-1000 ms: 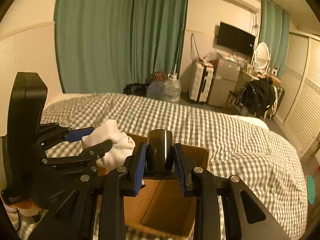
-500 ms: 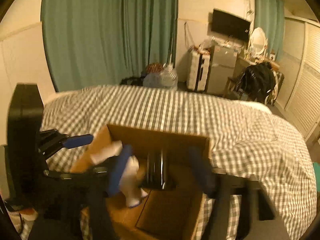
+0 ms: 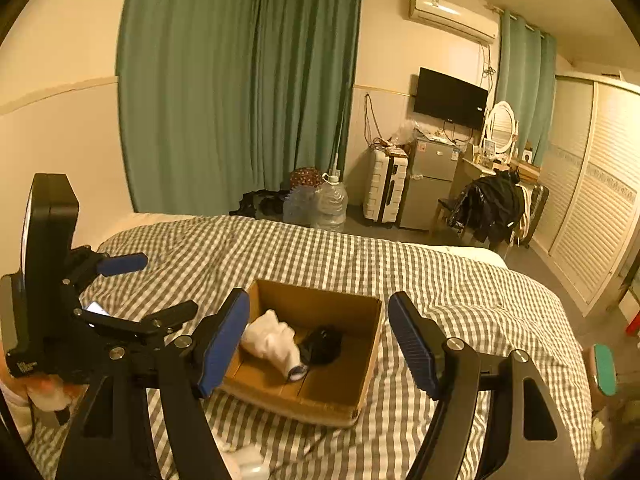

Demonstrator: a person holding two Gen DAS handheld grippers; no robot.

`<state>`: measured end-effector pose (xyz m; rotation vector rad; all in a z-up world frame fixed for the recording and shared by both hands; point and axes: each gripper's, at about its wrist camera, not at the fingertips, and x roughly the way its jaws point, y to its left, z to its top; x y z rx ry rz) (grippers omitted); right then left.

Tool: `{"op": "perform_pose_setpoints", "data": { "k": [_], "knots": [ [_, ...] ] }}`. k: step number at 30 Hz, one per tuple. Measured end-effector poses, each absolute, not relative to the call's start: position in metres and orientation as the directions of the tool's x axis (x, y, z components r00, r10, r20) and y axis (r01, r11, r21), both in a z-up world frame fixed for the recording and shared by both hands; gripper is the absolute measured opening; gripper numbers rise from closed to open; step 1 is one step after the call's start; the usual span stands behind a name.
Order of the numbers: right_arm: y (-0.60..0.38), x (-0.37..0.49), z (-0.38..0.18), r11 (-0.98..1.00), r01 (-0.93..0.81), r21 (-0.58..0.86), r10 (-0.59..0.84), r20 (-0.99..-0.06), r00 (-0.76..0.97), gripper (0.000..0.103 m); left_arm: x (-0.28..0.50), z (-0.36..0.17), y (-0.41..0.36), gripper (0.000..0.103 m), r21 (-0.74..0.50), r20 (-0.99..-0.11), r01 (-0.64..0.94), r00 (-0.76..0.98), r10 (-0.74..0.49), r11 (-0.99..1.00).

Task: Organize objects
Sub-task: 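Carry socks and mouse into the box and open both tools, then grasp the white tape roll with the left tool while the right tool grasps the tissue pack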

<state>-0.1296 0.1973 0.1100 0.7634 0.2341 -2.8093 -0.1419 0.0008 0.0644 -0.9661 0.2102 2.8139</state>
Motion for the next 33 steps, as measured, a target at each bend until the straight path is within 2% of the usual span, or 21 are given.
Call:
{"op": "perform_pose_setpoints", "data": {
  "k": [7,11,16,21,24,27,32,33],
  "knots": [
    [0.182,-0.078,0.084,-0.949,0.294,-0.111,-0.180,-0.575,-0.798,0.072,-0.087,0.036,-0.015,0.085,0.102,-0.632,-0.184,-0.771,0.079,-0.978],
    [0.171,-0.054,0.040,-0.942,0.321,-0.099,-0.184,-0.649,-0.739,0.072,-0.059,0.001,-0.019,0.085,0.105,-0.650,-0.160,-0.758,0.055,-0.981],
    [0.159,-0.032,-0.027,-0.931,0.359,-0.071,-0.189,-0.748,-0.637,0.072,-0.039,-0.051,-0.018,0.085,0.053,-0.718,-0.147,-0.693,0.065,-0.988],
    [0.154,-0.025,-0.096,-0.923,0.383,0.022,-0.225,-0.839,-0.495,0.074,-0.031,-0.091,-0.020,0.085,-0.005,-0.777,-0.151,-0.622,0.099,-0.989],
    [0.145,-0.021,-0.119,-0.907,0.418,0.049,-0.248,-0.864,-0.439,0.084,-0.027,-0.109,-0.018,0.085,0.004,-0.800,-0.156,-0.594,0.090,-0.988],
    [0.132,-0.019,-0.135,-0.884,0.467,0.032,-0.243,-0.884,-0.400,0.087,-0.030,-0.119,-0.018,0.085,-0.012,-0.818,-0.155,-0.566,0.099,-0.988],
    [0.129,-0.024,-0.152,-0.892,0.453,-0.007,-0.190,-0.902,-0.387,0.087,-0.032,-0.122,-0.013,0.085,-0.004,-0.817,-0.182,-0.567,0.108,-0.983],
    [0.130,-0.024,-0.153,-0.894,0.447,-0.014,-0.181,-0.903,-0.390,0.081,-0.033,-0.123,-0.012,0.085,0.000,-0.818,-0.185,-0.565,0.106,-0.983]
  ]
}}
